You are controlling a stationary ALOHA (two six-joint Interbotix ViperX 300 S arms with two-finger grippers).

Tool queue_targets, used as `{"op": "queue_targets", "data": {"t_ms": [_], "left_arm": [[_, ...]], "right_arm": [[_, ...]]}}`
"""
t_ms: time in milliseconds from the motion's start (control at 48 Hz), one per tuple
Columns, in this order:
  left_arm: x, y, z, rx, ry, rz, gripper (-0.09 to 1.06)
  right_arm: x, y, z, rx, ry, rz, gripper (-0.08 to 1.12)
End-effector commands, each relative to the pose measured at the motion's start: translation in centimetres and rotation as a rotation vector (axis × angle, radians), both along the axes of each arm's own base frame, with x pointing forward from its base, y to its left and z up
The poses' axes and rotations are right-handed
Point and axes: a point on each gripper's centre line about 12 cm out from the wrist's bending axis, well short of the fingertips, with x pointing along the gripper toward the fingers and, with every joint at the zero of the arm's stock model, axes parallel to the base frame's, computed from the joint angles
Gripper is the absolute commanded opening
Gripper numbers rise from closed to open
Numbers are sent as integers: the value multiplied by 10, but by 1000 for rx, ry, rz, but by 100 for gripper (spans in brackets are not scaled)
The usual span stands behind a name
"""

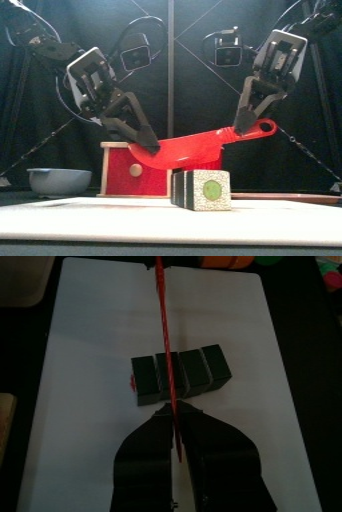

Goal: Place sushi on board then cut the sushi with the knife then place the pieces on the plate
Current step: Cut the sushi into 4 pieces

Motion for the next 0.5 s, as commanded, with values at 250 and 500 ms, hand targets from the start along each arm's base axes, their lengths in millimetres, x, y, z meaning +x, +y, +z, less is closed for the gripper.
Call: {"op": "queue_targets", "data": {"t_ms": [250, 500], "left_arm": [[10, -3, 15, -4, -47, -6, 42], [10, -3, 15, -5, -47, -5, 42]], "right_arm": [[1, -13, 5, -10, -15, -33, 49], [1, -16, -1, -11, 4, -42, 49]]}}
